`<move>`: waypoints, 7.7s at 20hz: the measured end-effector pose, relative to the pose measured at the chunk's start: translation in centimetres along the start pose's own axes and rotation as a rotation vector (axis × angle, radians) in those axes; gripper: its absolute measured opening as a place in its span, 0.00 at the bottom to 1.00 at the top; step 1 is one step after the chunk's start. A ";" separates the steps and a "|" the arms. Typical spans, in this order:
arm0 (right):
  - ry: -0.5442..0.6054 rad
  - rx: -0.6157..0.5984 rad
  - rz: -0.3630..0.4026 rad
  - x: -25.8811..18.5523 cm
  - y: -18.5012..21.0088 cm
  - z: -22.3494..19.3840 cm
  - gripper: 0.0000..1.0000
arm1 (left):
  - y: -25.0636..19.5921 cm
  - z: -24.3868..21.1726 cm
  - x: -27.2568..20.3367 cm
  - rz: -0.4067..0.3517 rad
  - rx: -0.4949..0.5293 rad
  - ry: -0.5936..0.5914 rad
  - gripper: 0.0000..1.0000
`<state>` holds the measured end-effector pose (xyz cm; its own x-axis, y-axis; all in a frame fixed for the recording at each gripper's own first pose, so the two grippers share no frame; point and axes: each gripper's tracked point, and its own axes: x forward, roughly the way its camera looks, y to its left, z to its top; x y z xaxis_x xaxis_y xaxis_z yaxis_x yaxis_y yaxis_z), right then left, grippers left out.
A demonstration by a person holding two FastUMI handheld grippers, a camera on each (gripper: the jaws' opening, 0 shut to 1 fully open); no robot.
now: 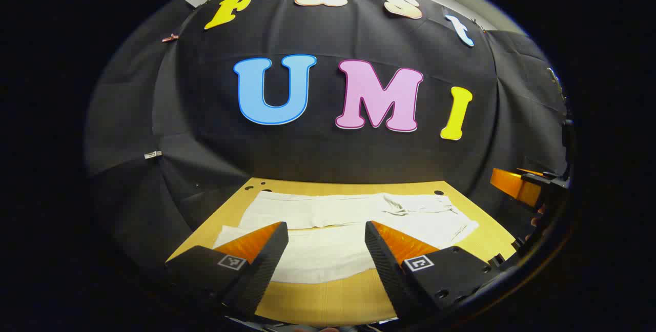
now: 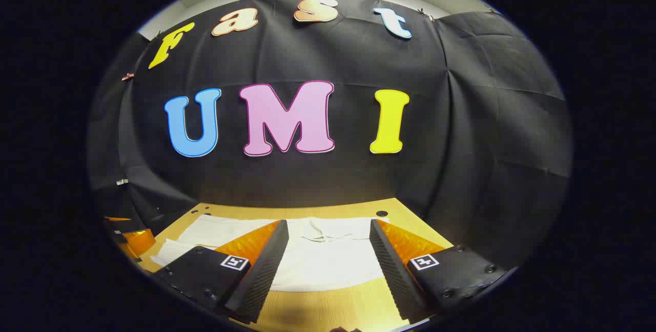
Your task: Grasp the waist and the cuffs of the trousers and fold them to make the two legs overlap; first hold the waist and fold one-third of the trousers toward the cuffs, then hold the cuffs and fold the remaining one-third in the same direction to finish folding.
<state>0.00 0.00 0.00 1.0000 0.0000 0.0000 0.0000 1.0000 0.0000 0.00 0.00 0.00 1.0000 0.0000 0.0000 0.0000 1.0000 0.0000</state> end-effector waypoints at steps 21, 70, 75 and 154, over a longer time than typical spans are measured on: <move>-0.008 -0.047 0.029 2.3 -3.5 -0.4 0.98 | 1.1 0.1 3.5 0.055 0.026 -0.034 0.95; 0.559 -1.095 0.440 17.7 -24.6 -27.0 0.98 | 6.4 -9.9 3.2 0.459 -0.159 0.218 0.96; 0.500 -1.179 0.442 20.2 -23.5 -26.9 0.95 | 6.8 -10.6 3.2 0.480 -0.152 0.241 0.96; 0.517 -0.744 0.200 29.2 -20.6 -16.9 0.05 | 25.8 -9.8 21.6 0.305 0.817 0.493 0.05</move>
<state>29.18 -20.64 -16.87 0.8570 -0.0065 -0.5154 -0.3516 0.7237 -0.5938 21.60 25.82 -9.79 0.8456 0.4415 -0.3000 -0.0716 0.6507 0.7559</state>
